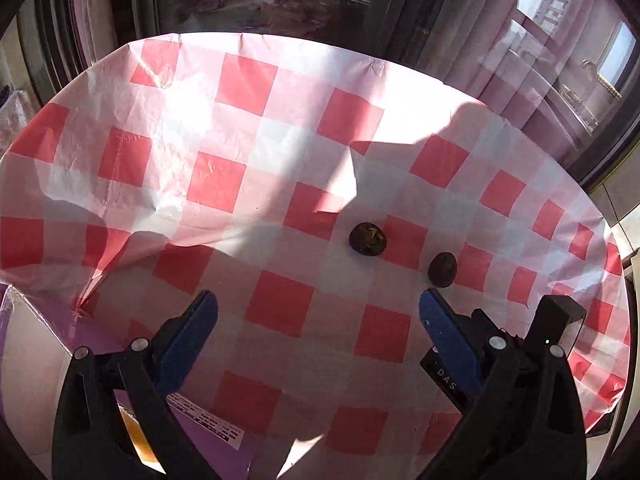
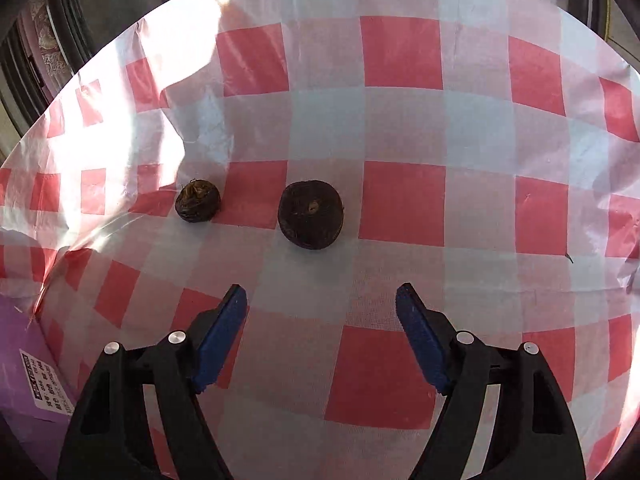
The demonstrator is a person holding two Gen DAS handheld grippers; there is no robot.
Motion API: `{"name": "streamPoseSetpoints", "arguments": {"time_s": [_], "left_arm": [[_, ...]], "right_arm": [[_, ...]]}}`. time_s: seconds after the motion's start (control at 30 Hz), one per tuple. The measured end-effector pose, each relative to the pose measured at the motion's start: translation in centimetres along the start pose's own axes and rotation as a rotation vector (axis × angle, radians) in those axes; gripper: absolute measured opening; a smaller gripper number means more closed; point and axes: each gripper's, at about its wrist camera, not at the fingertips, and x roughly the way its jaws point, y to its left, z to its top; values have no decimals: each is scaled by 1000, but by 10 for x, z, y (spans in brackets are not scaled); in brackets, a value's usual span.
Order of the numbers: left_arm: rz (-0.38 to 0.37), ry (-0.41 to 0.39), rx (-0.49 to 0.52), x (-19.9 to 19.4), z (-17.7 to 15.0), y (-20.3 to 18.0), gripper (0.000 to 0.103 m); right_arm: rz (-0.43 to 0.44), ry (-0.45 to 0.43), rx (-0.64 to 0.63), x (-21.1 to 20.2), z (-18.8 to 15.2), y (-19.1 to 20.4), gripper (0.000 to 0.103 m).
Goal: Organize fruits
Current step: 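Grasp another dark date with the right gripper while the left grasps the last date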
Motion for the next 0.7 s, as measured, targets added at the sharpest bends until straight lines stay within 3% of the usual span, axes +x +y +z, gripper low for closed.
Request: {"name": "streamPoseSetpoints", "arguments": {"time_s": [0.2, 0.37, 0.43, 0.5, 0.7], "left_arm": [[82, 54, -10, 30, -8, -9, 101], [130, 86, 2, 51, -11, -17, 101], [147, 101, 15, 61, -9, -21, 101], [160, 106, 18, 71, -6, -23, 101], [169, 122, 51, 110, 9, -39, 101]], "right_arm": [[-30, -50, -102, 28, 16, 4, 68], [7, -76, -146, 41, 33, 10, 63], [10, -70, -158, 45, 38, 13, 51], [18, -76, -143, 47, 41, 10, 40], [7, -74, -65, 35, 30, -20, 40]]}}
